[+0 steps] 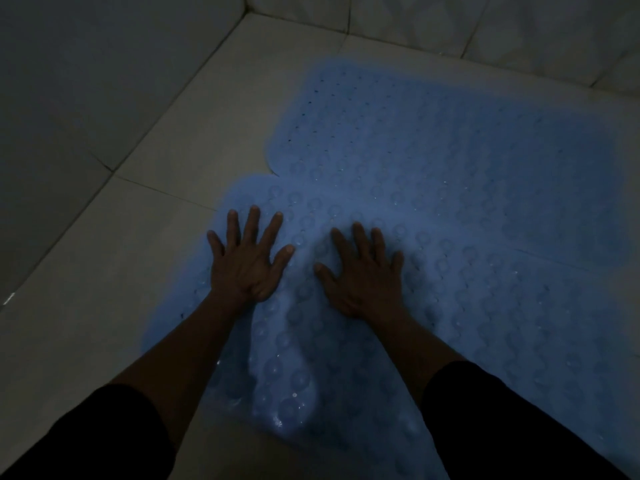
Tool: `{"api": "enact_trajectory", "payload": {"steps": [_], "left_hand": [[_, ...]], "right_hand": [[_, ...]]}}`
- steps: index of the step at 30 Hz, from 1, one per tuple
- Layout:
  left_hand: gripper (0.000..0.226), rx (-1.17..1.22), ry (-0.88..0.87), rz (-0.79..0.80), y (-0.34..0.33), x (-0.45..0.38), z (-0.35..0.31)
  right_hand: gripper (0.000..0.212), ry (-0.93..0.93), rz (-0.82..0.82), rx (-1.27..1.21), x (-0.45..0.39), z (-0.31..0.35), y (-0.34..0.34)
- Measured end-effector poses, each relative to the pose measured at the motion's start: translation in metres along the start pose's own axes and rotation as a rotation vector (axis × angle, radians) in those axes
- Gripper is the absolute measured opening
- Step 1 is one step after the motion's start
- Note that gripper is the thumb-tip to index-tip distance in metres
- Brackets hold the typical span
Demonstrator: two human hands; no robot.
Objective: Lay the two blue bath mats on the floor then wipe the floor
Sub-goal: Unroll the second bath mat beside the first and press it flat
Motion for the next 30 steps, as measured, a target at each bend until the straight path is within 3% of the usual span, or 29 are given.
{"api": "enact_trajectory", "payload": {"steps": [3,6,12,18,21,24,30], "left_hand": [[0.067,-0.002,-0.006,0.015,0.0,-0.006,-0.003],[0.064,0.025,-0.026,-0.013,0.0,-0.006,-0.003],[0.066,-0.054,-0.06,-0.106,0.001,-0.005,-0.005],[0.066,-0.044,-0.031,-0.047,-0.001,-0.005,-0.003],[0.069,-0.001,0.088,0.025,0.001,0.004,-0.005],[0.069,0.047,0.235,0.028,0.001,0.039,-0.003],[0.064,0.047,0.29,-0.026,-0.006,0.126,0.009]], "right_hand": [[0.071,0.086,-0.118,0.041,-0.014,0.003,0.013],[0.07,0.181,-0.119,0.095,-0.032,0.011,0.007],[0.067,0.214,-0.271,0.162,-0.038,0.017,-0.009],[0.065,0.198,-0.101,0.155,-0.042,0.017,-0.011],[0.064,0.174,-0.013,0.128,-0.041,0.02,-0.008],[0.062,0.149,-0.035,0.082,-0.025,0.029,-0.004],[0.067,0.269,-0.148,0.08,0.069,0.045,-0.031]]}}
Point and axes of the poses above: each hand's wrist, its own x-axis away from the middle knuckle, its own y-axis out of the back of the hand, z = x × y, the point moved 7 cm from there along -x, towards the middle knuckle, and after that the axes turned 3 degrees about -z, right-handed, at the moved point
